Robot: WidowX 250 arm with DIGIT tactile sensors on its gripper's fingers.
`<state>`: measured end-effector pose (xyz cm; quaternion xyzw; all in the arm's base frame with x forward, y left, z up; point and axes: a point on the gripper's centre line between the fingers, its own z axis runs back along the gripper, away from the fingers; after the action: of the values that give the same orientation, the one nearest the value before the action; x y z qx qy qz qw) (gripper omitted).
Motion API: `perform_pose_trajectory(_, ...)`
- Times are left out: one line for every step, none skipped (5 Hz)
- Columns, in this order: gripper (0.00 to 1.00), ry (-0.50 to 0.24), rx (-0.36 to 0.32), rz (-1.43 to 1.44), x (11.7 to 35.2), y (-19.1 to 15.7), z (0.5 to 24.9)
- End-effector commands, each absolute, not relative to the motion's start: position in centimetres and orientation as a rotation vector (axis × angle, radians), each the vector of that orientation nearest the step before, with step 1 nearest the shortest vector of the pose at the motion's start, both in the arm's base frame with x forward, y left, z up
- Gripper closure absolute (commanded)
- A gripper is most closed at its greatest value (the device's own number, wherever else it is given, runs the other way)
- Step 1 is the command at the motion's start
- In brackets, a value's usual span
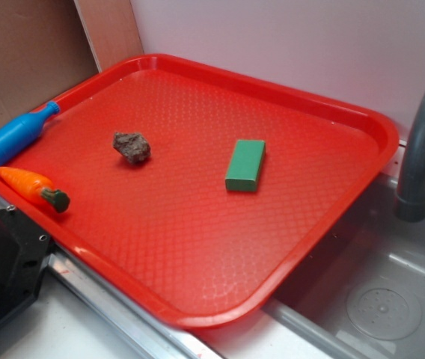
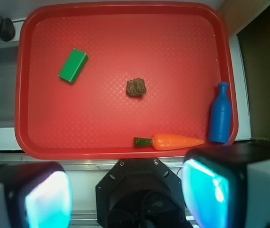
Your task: Grab the rock.
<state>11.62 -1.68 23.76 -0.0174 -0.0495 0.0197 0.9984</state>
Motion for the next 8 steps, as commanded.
perform_pose_trajectory(0.0,-0.099,-0.035,0.039,11.6,-1.7,23.8)
perform_pose_trajectory(0.0,-0.117,0.016,0.156,13.0,-1.0,21.0)
perform_pose_trajectory(0.0,-0.071,0.03,0.194,14.4,-0.4,19.0)
perform_pose_trajectory(0.0,-0.129,0.011,0.382,17.0,1.2,15.1)
perform_pose_trajectory(0.0,-0.216,-0.012,0.475,18.9,3.0,11.8)
perform_pose_trajectory(0.0,-0.216,-0.05,0.471,20.6,3.8,8.4)
perform_pose_trajectory(0.0,-0.168,-0.084,0.453,20.9,4.0,5.6)
perform_pose_trajectory(0.0,-0.082,-0.088,0.424,21.0,3.1,3.2)
